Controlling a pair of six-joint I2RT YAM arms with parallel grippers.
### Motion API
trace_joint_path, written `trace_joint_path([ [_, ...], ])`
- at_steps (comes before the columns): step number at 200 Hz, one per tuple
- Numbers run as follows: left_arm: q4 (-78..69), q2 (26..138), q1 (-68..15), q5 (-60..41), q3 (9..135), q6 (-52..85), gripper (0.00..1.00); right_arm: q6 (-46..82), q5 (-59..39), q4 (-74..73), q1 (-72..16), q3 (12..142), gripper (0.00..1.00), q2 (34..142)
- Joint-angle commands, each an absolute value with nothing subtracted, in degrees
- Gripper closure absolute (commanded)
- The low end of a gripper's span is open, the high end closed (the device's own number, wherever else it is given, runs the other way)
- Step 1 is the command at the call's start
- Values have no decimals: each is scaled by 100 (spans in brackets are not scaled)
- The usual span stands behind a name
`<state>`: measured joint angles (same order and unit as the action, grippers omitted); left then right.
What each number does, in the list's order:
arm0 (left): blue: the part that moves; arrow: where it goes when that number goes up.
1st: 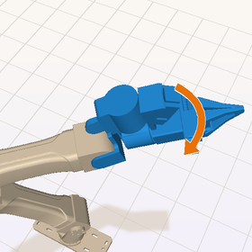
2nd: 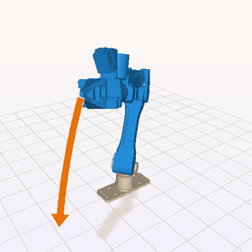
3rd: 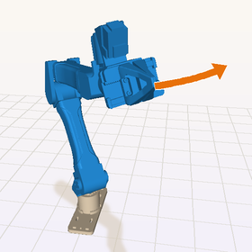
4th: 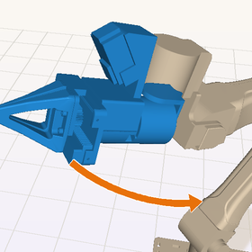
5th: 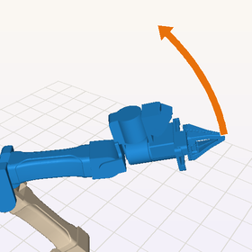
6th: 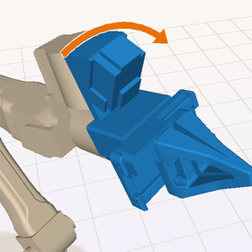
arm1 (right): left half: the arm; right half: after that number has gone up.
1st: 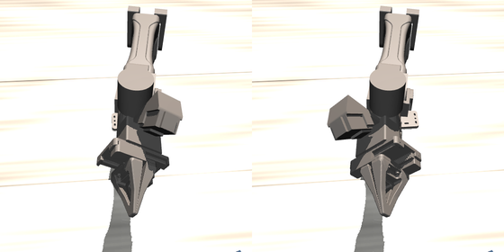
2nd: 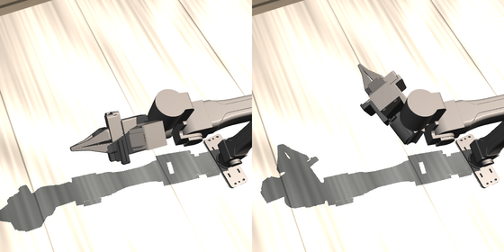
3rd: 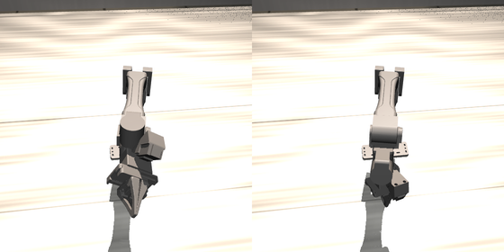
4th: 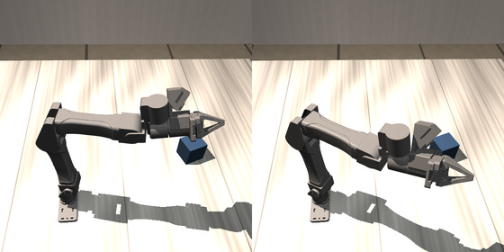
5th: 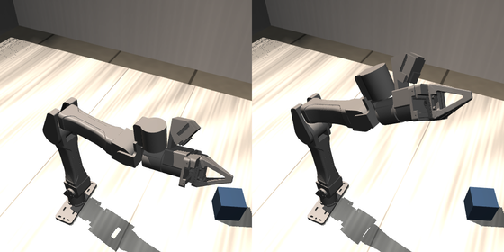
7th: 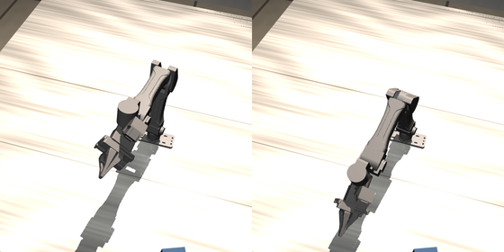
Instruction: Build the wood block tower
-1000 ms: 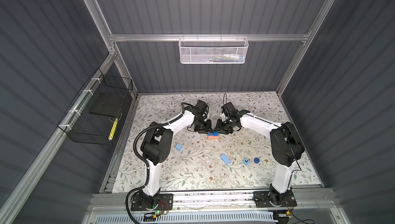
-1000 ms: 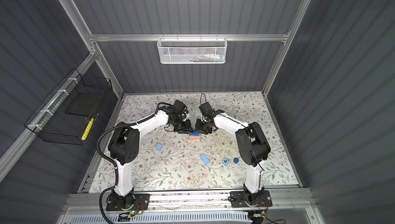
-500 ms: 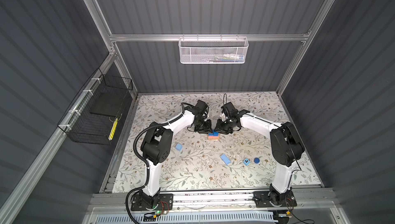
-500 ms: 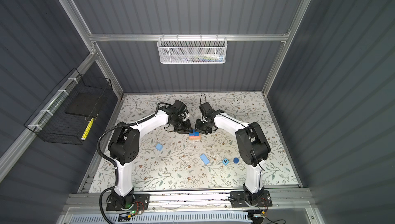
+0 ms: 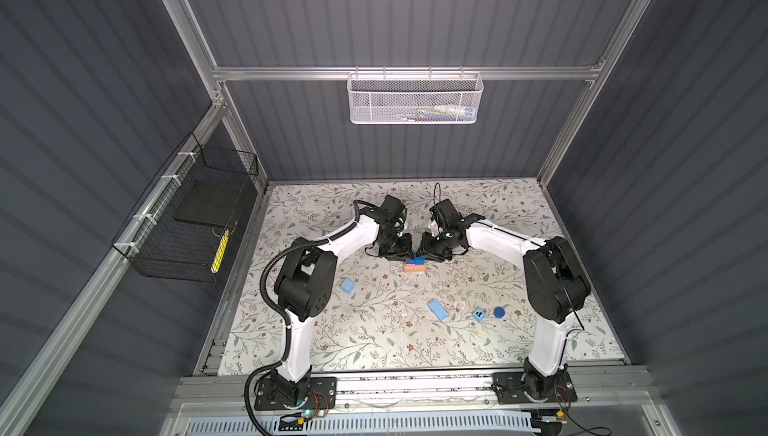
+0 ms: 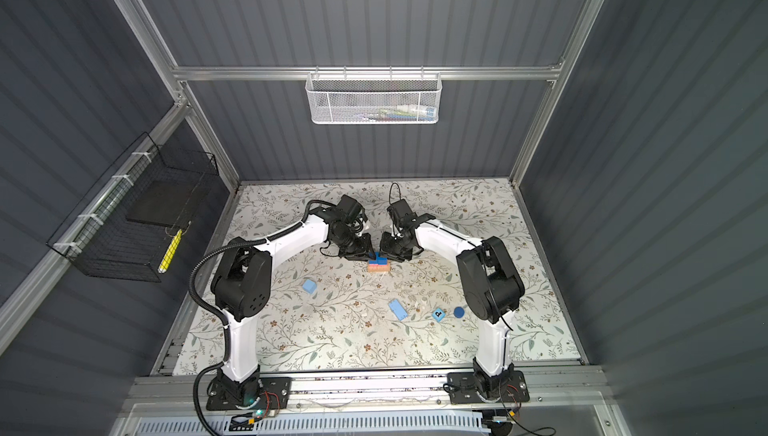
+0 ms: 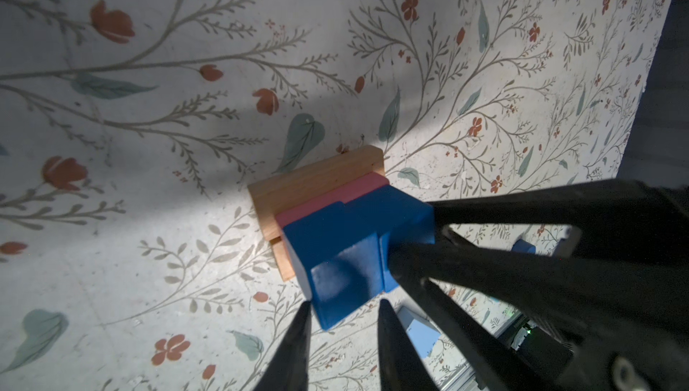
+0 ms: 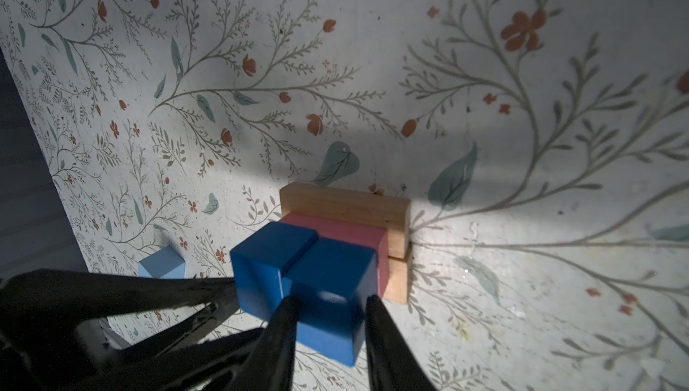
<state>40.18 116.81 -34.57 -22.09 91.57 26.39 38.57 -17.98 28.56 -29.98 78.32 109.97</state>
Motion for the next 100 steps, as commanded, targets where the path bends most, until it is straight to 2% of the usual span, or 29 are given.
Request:
trace_joint_path([
  [1,4061,11790,-3489,-2345,9358,2664,70,3844,-1792,2934,-2971,7918,67,11109],
  [100,4104,11760,-3489,-2314,9352,2657,68,3832,-1761,2973,-2964,8016,66,11169],
])
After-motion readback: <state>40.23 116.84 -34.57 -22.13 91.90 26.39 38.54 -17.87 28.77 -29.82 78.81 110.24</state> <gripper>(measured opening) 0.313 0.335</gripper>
